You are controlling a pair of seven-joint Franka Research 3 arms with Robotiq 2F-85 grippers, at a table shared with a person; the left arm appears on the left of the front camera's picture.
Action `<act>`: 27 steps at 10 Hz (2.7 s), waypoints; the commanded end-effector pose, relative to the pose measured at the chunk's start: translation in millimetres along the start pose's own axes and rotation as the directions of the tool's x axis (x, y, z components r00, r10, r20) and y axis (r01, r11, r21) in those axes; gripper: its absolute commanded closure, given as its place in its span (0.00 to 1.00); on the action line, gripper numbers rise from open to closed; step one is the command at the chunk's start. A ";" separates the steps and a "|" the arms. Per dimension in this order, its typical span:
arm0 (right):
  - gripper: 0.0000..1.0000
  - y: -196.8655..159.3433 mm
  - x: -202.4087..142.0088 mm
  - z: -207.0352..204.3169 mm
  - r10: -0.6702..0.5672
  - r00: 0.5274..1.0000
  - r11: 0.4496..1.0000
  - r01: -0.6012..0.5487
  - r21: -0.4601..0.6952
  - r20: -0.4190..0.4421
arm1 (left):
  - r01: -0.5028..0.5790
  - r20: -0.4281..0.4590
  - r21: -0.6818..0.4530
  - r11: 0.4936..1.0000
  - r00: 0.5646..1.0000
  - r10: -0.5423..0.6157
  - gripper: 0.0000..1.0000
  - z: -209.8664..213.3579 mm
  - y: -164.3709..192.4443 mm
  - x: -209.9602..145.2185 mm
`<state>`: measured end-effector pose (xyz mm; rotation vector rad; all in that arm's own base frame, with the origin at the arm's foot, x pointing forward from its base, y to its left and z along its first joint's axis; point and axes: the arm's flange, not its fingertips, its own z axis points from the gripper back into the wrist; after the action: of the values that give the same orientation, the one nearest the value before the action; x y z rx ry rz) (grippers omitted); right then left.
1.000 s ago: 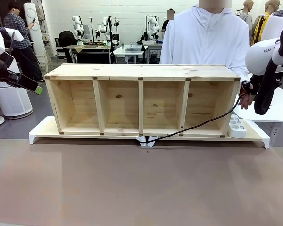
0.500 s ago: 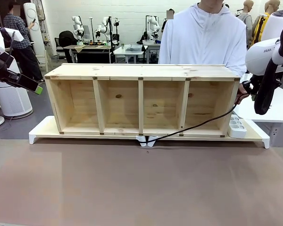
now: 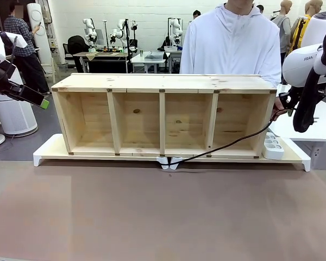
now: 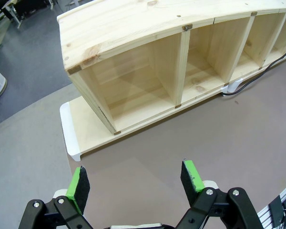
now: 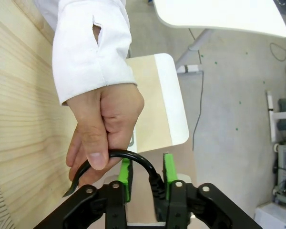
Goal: Perform cable management.
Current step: Release the Power Cable when the human grasps it.
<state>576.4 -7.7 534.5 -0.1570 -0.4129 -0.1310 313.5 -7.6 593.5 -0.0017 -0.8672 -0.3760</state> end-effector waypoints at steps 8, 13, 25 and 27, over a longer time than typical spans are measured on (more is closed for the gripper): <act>0.23 -0.1 0.8 1.6 0.000 1.000 1.000 0.000 0.002 0.008 | -0.007 0.008 0.004 1.000 1.000 0.007 0.00 -1.7 0.6 1.1; 0.23 -0.1 0.8 1.6 0.000 1.000 1.000 0.000 0.002 0.008 | -0.007 0.008 0.004 1.000 1.000 0.007 0.00 -1.7 0.6 1.1; 0.23 -0.1 0.8 1.6 0.000 1.000 1.000 0.000 0.002 0.008 | -0.007 0.008 0.004 1.000 1.000 0.007 0.00 -1.7 0.6 1.1; 0.23 -0.1 0.8 1.6 0.000 1.000 1.000 0.000 0.002 0.008 | -0.007 0.008 0.004 1.000 1.000 0.007 0.00 -1.7 0.6 1.1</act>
<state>576.7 -7.9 536.7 -0.1542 -0.4256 -0.1312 313.5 -7.6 593.5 -0.0017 -0.8672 -0.3760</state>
